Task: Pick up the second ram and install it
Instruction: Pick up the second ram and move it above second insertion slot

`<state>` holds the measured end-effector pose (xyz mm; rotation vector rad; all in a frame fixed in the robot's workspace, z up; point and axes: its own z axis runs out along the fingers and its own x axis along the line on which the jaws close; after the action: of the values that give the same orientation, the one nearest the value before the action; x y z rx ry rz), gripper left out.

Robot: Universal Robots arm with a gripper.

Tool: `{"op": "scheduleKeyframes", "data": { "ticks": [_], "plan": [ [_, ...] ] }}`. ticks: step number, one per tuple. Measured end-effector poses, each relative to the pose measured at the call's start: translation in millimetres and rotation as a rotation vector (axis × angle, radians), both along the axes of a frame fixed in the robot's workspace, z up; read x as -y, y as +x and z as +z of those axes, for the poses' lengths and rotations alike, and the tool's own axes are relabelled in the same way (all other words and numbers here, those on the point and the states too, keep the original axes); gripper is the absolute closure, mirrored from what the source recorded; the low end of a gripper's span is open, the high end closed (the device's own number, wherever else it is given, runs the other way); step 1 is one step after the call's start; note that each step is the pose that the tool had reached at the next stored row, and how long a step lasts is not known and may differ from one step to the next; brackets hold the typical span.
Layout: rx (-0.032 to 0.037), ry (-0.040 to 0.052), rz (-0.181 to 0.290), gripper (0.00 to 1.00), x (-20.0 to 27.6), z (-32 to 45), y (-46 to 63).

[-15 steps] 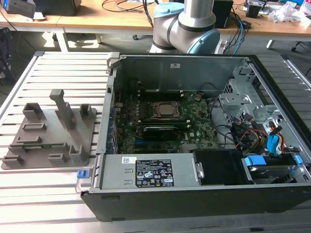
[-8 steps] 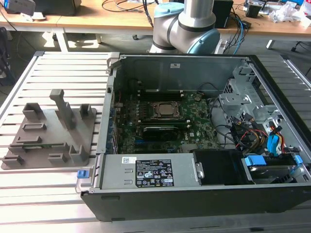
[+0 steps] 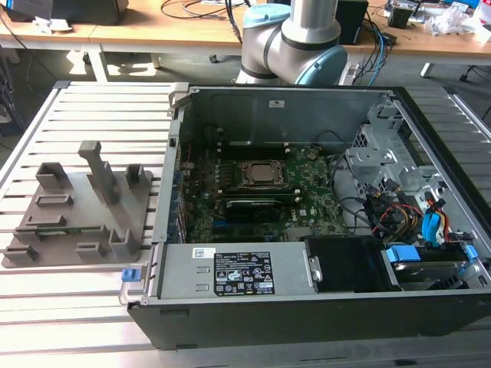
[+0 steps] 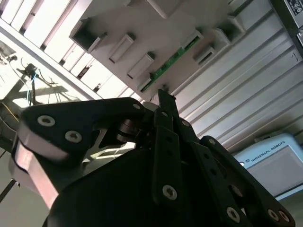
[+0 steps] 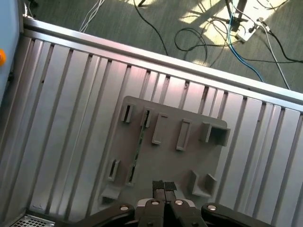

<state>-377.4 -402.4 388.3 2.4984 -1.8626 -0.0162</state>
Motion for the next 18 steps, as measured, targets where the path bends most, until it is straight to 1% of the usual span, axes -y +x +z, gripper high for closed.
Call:
{"op": "scheduleKeyframes", "data": {
  "ticks": [4,7,8,10,11,15,17,18],
  "plan": [
    [0.0000,0.0000,0.048,0.89,-0.2,0.0,0.0],
    [-0.0001,0.0000,0.119,0.89,-0.3,0.0,0.0],
    [0.0000,0.0000,0.134,0.89,-0.4,0.0,0.0],
    [0.0000,-0.0001,0.129,0.89,-0.4,0.0,0.0],
    [0.0000,0.0000,0.110,0.89,-0.4,0.0,0.0],
    [-0.0001,0.0000,-0.041,0.89,-0.4,-0.8,0.0],
    [-0.0001,-0.0001,-0.077,0.89,-0.4,-1.0,0.0],
    [-0.0001,0.0000,-0.114,0.89,-0.4,-1.1,0.0]
  ]
}}
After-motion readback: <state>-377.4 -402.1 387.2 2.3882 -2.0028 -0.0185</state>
